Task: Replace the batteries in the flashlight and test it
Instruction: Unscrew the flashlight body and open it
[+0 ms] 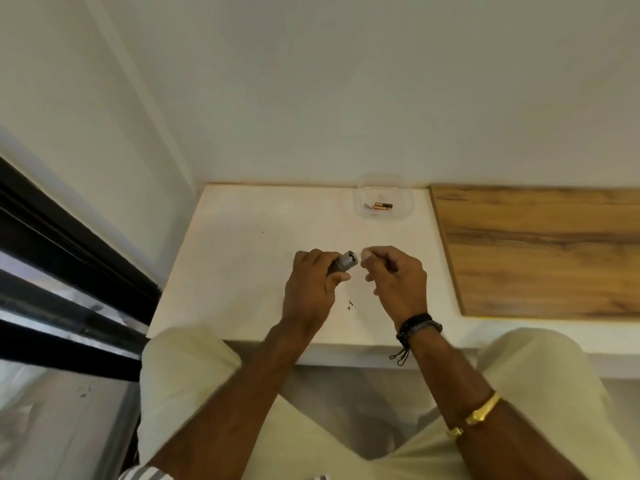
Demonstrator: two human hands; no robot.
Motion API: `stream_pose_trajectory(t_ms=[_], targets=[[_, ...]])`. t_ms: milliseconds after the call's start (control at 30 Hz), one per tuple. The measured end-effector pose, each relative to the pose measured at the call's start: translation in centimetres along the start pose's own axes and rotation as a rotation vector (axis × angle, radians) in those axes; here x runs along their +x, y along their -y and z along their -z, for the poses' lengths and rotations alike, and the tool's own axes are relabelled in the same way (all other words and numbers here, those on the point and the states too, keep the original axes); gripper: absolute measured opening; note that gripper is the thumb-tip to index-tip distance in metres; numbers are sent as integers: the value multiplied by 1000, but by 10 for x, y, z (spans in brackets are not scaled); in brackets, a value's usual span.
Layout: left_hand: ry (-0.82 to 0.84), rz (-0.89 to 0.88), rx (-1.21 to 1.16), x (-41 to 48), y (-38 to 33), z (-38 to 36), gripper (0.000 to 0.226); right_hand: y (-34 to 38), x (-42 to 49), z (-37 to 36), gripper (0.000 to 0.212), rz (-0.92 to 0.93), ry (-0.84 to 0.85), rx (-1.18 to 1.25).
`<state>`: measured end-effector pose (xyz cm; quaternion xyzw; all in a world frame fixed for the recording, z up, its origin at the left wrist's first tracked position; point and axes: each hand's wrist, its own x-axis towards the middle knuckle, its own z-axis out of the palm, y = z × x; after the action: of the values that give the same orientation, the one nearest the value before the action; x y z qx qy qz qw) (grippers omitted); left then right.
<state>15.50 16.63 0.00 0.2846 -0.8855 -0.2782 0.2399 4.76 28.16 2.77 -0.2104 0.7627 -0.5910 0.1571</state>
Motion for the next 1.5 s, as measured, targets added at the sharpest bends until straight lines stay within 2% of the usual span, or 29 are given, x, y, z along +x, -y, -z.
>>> stream_pose_trajectory(t_ms=[133, 300, 400, 567, 700, 767, 900, 1000, 1200, 1333, 1433, 1500], targets=[[60, -82, 109, -16, -7, 1, 27, 3, -7, 5, 33, 42, 114, -280], [84, -165, 224, -21, -9, 0, 30, -1, -13, 10, 42, 10, 206, -401], [59, -179, 171, -25, -9, -1, 34, 0, -12, 13, 41, 34, 188, -416], [85, -202, 109, -23, -10, -5, 26, -6, -13, 12, 34, 59, 171, -447], [126, -178, 35, -19, -4, -4, 21, -6, -15, 12, 15, 196, 215, -389], [130, -168, 40, -17, 2, -4, 21, -7, -14, 16, 17, 226, 259, -352], [129, -151, 58, -17, 10, -6, 24, -5, -13, 19, 31, 79, 271, -300], [158, -167, 88, -17, 15, -10, 25, -8, -13, 18, 39, 24, 252, -377], [205, -202, 118, -19, 16, -18, 24, -21, -18, 26, 18, 109, 294, -344], [210, -206, 120, -21, 14, -20, 29, -23, -18, 33, 28, 131, 313, -287], [203, -198, 118, -22, 12, -20, 31, -20, -18, 31, 25, 46, 243, -250], [200, -205, 120, -24, 13, -20, 31, -21, -18, 29, 28, 6, 212, -310]])
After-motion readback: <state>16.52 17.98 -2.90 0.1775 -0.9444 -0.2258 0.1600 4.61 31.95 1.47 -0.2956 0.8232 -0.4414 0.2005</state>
